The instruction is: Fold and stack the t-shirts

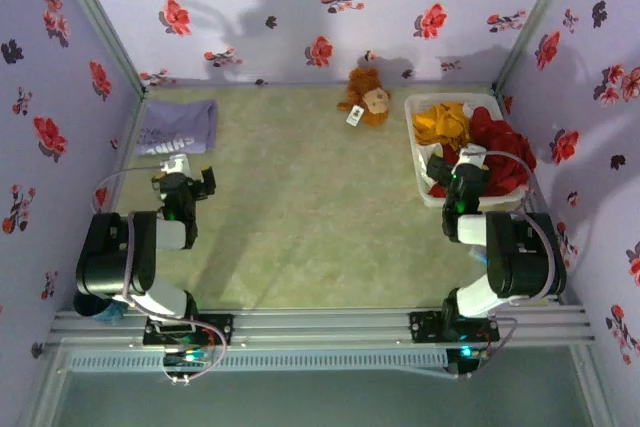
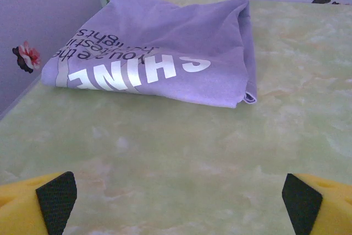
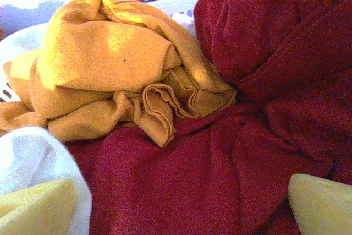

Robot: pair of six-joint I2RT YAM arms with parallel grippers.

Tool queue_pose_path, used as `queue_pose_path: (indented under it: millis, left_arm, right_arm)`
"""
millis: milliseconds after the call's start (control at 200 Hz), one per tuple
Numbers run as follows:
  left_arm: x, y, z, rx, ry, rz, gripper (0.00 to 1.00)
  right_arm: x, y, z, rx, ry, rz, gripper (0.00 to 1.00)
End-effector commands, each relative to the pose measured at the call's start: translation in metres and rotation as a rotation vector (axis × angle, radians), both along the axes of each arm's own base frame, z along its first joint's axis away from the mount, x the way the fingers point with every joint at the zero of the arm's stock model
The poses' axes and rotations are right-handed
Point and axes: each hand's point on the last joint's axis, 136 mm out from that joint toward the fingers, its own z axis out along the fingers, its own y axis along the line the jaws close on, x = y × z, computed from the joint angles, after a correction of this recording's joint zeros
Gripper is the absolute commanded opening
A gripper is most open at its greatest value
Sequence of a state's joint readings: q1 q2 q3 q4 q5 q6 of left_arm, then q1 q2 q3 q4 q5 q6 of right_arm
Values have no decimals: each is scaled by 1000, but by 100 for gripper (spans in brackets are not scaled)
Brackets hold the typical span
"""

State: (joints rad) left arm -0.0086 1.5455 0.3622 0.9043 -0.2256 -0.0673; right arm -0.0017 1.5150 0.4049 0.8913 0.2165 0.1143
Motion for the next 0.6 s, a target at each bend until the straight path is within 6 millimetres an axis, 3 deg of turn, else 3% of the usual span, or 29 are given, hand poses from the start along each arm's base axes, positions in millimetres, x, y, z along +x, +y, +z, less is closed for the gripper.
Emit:
queue_pose_path:
  millis: [0,135,595]
  left_arm:
    - [6,-2,10,23,-27,-9,99]
    - [9,-14,9,37,-9,-88,99]
    - [10,-12,9,28,-10,-83,99]
  right_arm:
    - [-6,8,-26,-1,96,31,99]
    - [-6,8,-26,-1,96,32,99]
    - [-6,8,-27,-1,98,32,99]
